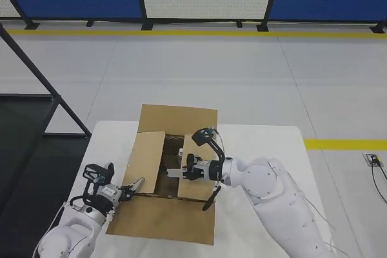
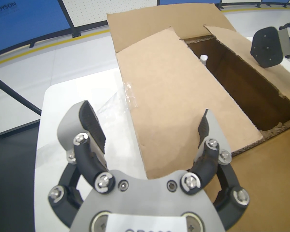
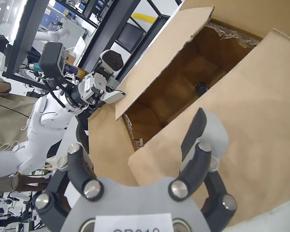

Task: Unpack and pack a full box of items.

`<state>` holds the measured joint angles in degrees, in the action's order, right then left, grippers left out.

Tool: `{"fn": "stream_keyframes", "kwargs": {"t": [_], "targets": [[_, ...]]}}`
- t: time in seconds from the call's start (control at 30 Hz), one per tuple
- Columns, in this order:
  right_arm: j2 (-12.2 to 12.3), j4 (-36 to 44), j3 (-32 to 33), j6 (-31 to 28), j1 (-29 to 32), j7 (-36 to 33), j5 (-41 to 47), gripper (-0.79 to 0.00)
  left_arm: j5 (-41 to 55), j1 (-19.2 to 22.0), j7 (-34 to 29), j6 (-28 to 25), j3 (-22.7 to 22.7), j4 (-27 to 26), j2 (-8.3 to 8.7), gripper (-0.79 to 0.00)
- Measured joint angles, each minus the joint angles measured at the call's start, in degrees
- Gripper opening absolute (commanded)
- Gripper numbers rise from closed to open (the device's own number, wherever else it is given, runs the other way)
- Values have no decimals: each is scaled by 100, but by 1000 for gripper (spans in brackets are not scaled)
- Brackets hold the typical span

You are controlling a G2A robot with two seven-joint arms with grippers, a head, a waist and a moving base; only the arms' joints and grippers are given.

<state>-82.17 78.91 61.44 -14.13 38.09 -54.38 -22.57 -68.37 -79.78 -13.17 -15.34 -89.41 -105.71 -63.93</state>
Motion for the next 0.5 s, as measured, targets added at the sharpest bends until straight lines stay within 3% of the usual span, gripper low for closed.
{"fn": "stream_keyframes", "kwargs": {"t": [0.5], "targets": [[-41, -526, -411, 271, -240, 271, -330, 0, -126, 161, -315, 243, 156, 149, -23, 0]]}}
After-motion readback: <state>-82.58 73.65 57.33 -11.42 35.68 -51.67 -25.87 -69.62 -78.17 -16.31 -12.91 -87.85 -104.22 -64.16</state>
